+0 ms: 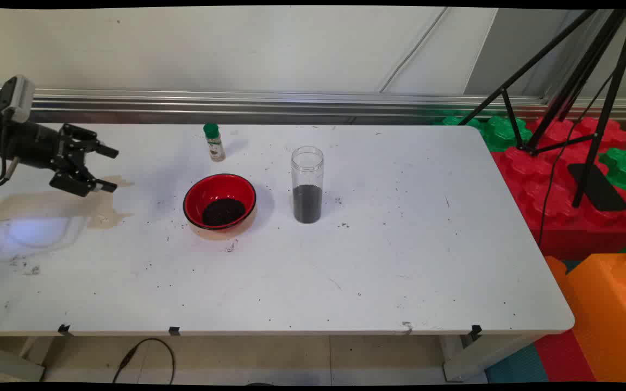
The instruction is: Pick up the black seasoning powder from the table
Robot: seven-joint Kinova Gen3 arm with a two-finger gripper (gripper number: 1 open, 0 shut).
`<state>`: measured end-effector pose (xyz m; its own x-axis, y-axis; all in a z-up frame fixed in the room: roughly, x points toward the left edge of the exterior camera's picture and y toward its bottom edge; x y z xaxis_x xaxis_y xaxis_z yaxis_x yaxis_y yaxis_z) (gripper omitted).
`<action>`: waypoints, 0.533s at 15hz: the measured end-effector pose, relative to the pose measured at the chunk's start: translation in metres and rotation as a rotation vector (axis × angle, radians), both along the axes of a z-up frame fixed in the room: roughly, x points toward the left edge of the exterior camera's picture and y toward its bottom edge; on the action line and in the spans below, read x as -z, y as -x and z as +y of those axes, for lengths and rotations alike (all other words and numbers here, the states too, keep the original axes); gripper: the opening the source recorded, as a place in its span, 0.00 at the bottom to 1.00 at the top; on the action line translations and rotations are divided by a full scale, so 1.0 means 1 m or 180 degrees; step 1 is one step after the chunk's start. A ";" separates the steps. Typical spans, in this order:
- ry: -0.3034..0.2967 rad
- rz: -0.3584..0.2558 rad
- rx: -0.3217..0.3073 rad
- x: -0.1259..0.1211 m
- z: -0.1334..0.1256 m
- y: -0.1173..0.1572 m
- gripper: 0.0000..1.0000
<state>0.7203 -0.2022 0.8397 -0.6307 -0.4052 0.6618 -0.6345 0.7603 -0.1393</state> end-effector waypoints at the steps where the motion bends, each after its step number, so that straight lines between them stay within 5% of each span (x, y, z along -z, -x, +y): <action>1: 0.0042 0.0009 0.0078 -0.003 -0.004 0.005 1.00; 8: 0.0212 0.0100 0.0385 -0.013 -0.028 0.031 1.00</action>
<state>0.6896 -0.2302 0.8523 -0.6508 -0.2820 0.7049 -0.5437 0.8212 -0.1735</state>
